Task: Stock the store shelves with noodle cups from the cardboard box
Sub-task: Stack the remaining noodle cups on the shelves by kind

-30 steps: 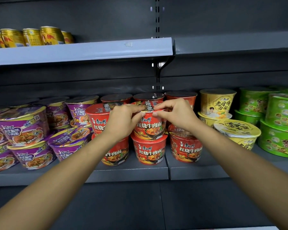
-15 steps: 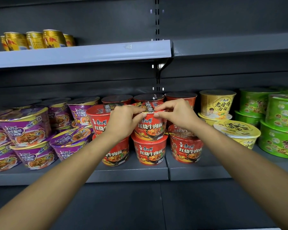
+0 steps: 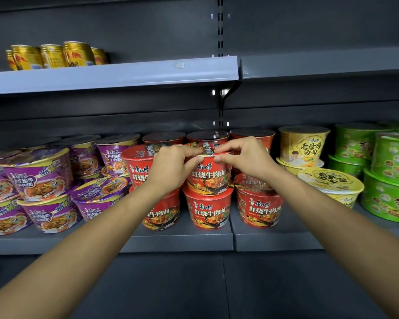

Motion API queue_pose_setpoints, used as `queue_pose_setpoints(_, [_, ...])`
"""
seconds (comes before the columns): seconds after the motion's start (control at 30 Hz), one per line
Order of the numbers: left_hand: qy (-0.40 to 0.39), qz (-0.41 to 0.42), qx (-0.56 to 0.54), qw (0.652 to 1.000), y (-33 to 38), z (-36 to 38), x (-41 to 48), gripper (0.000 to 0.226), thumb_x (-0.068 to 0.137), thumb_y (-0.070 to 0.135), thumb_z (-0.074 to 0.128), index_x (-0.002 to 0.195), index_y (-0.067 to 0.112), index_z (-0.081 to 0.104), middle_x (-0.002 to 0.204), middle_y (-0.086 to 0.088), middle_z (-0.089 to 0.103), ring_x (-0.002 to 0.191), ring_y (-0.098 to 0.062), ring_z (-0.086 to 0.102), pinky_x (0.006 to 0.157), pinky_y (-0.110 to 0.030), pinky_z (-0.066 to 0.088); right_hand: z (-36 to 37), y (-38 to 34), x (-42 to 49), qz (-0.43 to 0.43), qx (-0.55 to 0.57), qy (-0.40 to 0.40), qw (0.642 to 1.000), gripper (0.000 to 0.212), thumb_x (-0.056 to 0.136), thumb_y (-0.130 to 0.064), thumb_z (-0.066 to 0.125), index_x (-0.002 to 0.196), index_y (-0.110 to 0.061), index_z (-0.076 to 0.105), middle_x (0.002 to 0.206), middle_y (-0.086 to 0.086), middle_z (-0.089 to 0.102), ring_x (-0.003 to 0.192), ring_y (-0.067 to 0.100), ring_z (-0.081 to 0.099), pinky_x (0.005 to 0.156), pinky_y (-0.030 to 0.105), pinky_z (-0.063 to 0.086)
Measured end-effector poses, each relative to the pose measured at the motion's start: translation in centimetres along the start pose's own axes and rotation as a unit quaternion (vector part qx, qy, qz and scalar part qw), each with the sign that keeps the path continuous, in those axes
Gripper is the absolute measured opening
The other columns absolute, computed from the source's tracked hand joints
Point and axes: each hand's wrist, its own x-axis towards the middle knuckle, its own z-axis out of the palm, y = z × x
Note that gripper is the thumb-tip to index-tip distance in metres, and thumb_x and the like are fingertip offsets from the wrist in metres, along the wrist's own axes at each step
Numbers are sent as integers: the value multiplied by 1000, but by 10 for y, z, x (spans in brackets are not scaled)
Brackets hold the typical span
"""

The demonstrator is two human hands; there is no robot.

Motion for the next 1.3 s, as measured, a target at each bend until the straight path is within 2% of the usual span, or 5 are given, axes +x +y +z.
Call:
queue_pose_setpoints(0.43, [2, 0, 12, 1000, 2, -1, -3, 34, 91, 37, 58, 120, 21, 66, 121, 0, 66, 111, -17, 61, 92, -39, 51, -3, 1, -4, -7, -6, -16, 1000, 25, 79, -29, 74, 103, -25, 73, 97, -15, 68, 84, -11, 58, 67, -1, 43])
queue_pose_setpoints(0.63, [17, 12, 31, 999, 7, -8, -9, 38, 91, 38, 59, 125, 21, 63, 126, 1, 63, 118, -15, 57, 99, -31, 46, -8, -2, -7, -11, -2, -31, 999, 26, 86, -32, 67, 110, -25, 71, 111, -11, 68, 101, 0, 60, 91, 24, 50])
queue_pose_setpoints(0.93, [48, 3, 48, 998, 6, -29, -27, 38, 91, 39, 58, 123, 19, 64, 123, -2, 65, 114, -17, 60, 93, -29, 46, 4, -35, -8, -88, -69, 2, 994, 26, 89, -29, 62, 113, -22, 70, 118, -4, 67, 116, 9, 57, 107, 31, 37])
queue_pose_setpoints(1.03, [57, -3, 51, 997, 3, -38, -41, 38, 90, 39, 60, 121, 19, 65, 120, -4, 66, 111, -19, 62, 92, -32, 49, 15, -49, -14, -129, -81, 22, 988, 25, 90, -23, 62, 113, -19, 70, 118, -4, 67, 113, 2, 54, 106, 21, 32])
queue_pose_setpoints(1.3, [53, -7, 74, 996, -13, -78, -84, 40, 88, 37, 63, 121, 13, 65, 119, -7, 66, 109, -22, 63, 92, -29, 46, 60, -87, -34, -210, -124, 30, 969, 27, 87, -17, 64, 112, -12, 70, 113, 4, 69, 114, 19, 58, 103, 32, 39])
